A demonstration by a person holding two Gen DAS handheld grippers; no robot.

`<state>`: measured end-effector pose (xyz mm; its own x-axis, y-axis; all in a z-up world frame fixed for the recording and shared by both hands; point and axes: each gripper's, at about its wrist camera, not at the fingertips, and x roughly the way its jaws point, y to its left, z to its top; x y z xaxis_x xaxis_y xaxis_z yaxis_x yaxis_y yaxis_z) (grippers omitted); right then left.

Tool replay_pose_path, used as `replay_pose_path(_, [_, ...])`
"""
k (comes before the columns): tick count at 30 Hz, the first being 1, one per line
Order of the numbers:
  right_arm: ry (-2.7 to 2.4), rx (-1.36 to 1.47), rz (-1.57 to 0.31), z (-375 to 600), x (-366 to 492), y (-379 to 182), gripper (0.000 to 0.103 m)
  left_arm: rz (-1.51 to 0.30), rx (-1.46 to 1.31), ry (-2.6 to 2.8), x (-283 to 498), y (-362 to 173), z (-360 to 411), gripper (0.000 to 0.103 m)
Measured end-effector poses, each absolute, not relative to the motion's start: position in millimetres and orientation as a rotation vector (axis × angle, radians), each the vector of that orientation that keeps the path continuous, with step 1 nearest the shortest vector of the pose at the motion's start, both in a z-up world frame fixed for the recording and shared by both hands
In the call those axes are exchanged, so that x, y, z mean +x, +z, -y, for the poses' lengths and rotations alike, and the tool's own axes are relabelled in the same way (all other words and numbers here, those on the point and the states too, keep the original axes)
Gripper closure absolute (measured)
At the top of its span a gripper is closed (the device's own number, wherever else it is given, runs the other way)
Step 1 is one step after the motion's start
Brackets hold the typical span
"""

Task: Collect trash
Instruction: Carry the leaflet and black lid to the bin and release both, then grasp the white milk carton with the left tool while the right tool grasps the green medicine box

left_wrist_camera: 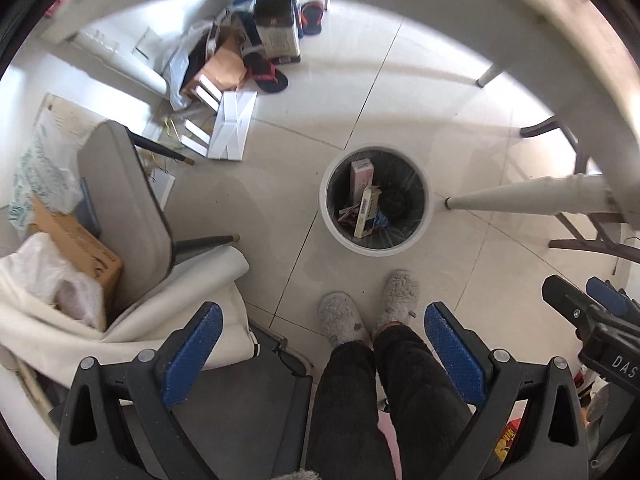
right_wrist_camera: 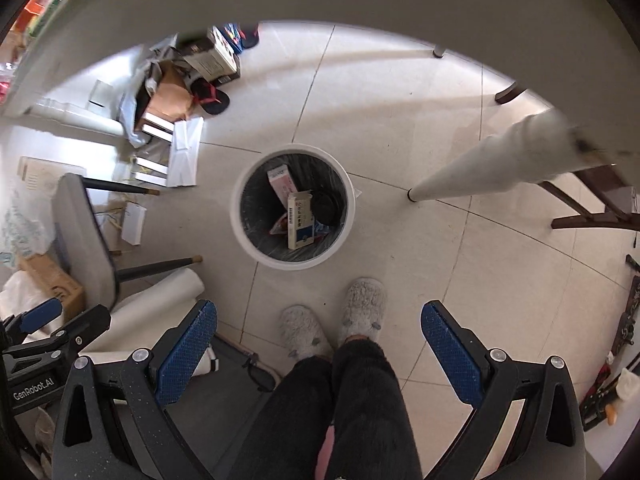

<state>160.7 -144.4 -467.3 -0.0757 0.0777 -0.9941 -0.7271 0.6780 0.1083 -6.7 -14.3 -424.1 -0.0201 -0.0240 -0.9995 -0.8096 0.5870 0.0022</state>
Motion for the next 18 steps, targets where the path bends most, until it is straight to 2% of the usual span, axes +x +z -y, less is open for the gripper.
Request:
replay_pose_path(11, [0.754,-0.444,-1.488,165,147,-311,0.000,-1.345,-0.663,0.709,-13,-297,21,0.000])
replay_pose_path(18, [0.782,-0.310,-1.474,151,182,-238,0.000,-1.251,-0.585,0.740,29,-241,-15,0.000])
